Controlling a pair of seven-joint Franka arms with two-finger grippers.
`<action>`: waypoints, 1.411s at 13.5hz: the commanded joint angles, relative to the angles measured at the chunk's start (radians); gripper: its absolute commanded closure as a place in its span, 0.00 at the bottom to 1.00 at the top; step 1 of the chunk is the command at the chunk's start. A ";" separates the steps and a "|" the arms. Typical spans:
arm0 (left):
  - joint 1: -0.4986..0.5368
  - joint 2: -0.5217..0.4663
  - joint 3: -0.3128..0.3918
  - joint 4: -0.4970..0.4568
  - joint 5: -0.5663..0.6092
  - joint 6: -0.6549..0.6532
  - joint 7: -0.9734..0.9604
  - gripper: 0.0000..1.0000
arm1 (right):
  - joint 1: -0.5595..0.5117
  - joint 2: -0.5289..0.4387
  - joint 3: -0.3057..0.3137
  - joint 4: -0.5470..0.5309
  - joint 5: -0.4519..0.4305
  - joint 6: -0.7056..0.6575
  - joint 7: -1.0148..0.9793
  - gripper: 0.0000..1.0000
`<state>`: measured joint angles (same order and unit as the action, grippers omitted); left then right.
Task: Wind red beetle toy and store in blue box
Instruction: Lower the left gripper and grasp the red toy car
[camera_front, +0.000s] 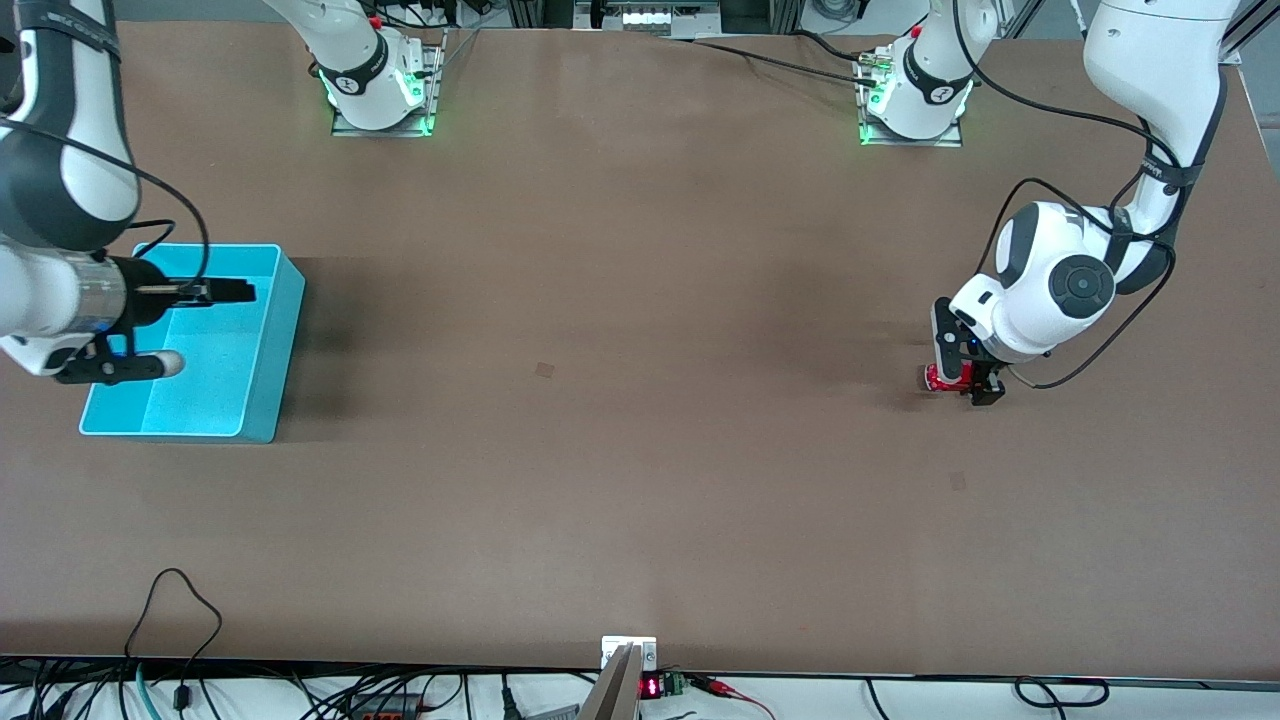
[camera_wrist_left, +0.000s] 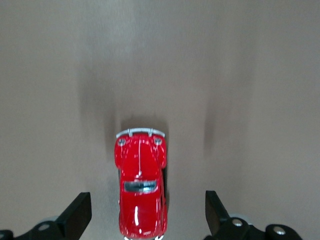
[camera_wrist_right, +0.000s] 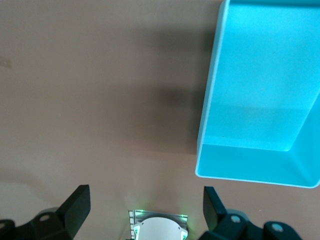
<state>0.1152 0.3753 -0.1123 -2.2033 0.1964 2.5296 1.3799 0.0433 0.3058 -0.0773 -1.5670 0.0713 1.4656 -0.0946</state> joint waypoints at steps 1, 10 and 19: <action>0.030 -0.012 -0.009 -0.019 0.023 0.037 0.027 0.00 | 0.009 -0.124 0.001 -0.189 0.002 0.105 -0.007 0.00; 0.057 0.042 -0.009 -0.024 0.025 0.104 0.036 0.00 | 0.017 -0.225 0.001 -0.364 0.001 0.252 -0.028 0.00; 0.055 0.037 -0.010 -0.027 0.020 0.118 0.142 0.48 | 0.012 -0.218 -0.001 -0.355 0.002 0.253 -0.071 0.00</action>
<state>0.1580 0.4208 -0.1136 -2.2260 0.1982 2.6392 1.5057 0.0572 0.1058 -0.0778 -1.9059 0.0712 1.7156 -0.1436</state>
